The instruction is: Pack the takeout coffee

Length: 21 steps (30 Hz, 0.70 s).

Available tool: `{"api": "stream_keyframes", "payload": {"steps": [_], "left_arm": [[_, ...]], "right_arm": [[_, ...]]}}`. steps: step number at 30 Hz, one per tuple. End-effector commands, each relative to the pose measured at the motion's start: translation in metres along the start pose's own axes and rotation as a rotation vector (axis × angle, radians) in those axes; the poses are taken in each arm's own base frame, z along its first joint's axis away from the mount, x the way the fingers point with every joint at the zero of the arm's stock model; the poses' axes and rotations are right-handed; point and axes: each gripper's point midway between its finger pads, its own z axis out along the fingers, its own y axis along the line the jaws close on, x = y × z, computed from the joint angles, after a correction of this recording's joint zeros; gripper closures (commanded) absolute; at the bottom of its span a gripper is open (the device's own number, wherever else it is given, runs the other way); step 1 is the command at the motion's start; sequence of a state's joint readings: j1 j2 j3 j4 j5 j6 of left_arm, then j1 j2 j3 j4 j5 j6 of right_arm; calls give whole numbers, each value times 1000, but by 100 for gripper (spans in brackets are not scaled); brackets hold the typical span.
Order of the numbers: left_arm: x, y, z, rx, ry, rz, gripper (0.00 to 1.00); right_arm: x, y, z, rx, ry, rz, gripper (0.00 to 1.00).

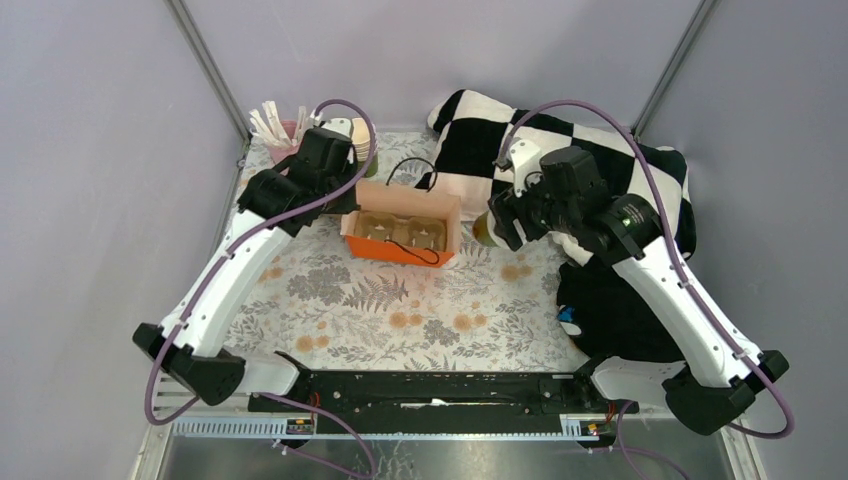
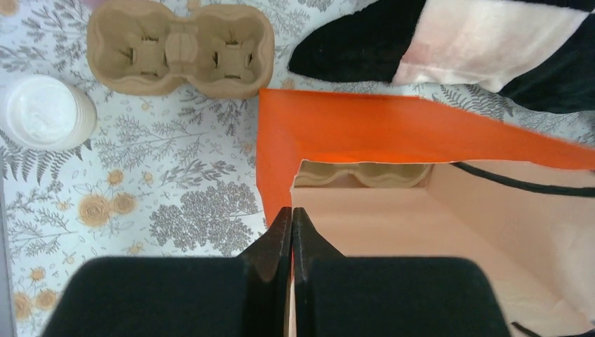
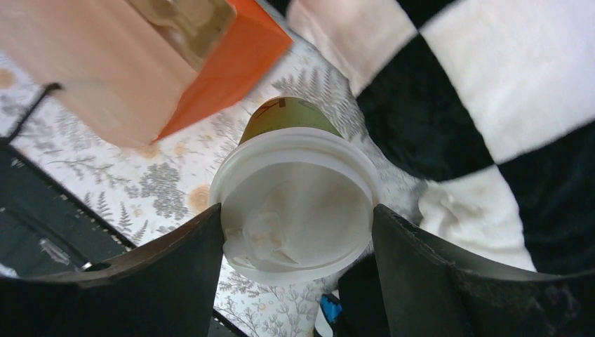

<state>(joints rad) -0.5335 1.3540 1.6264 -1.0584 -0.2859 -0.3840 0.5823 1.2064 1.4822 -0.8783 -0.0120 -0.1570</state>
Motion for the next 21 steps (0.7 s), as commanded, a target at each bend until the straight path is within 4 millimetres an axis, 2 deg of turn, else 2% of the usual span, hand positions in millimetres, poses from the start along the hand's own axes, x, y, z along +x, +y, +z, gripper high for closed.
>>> {"api": "stream_keyframes", "payload": {"steps": [1, 5, 9, 15, 21], "left_arm": [[-27, 1, -12, 31, -156, 47, 100], [-28, 7, -16, 24, -208, 72, 100], [-35, 15, -29, 23, -310, 81, 100], [-36, 26, -36, -9, -354, 81, 100], [-31, 23, -35, 9, -331, 67, 100]], "right_arm": [[-43, 30, -35, -102, -175, -120, 28], [-58, 48, -55, -170, -245, -151, 28], [-64, 59, -69, -226, -280, -167, 28], [-69, 73, -81, -296, -307, -174, 30], [-70, 89, -89, -360, -309, -170, 32]]}}
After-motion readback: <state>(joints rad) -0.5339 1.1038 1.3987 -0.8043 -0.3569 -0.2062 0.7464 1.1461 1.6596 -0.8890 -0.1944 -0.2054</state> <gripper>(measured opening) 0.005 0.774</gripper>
